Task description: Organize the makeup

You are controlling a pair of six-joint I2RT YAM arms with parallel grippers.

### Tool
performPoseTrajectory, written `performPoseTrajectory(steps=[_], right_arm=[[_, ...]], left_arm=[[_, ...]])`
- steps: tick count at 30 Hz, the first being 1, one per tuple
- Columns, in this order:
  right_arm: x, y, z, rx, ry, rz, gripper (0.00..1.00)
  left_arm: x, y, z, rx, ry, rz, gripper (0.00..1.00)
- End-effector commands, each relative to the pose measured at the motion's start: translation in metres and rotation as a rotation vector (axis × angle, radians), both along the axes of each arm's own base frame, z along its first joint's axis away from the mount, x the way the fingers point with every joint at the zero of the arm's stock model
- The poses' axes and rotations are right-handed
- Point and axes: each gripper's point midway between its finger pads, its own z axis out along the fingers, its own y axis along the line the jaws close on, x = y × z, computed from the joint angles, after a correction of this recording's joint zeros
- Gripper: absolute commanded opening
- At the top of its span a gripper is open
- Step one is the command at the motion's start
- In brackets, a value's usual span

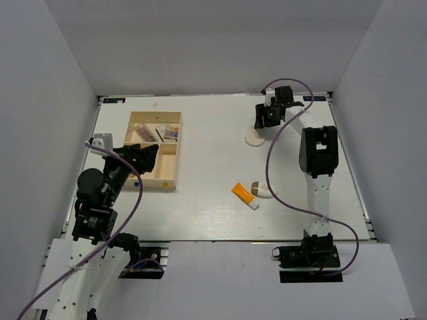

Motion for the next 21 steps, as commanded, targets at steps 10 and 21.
performPoseTrajectory(steps=[10,21], right_arm=[[-0.01,0.0,0.06,0.105,-0.089,0.002,0.6],[-0.023,-0.001,0.052,0.111,-0.064,0.009,0.65]], left_arm=[[0.001,0.0,-0.004,0.012,0.004,-0.003,0.81],[0.002,0.0,-0.005,0.011,0.009,-0.002,0.82]])
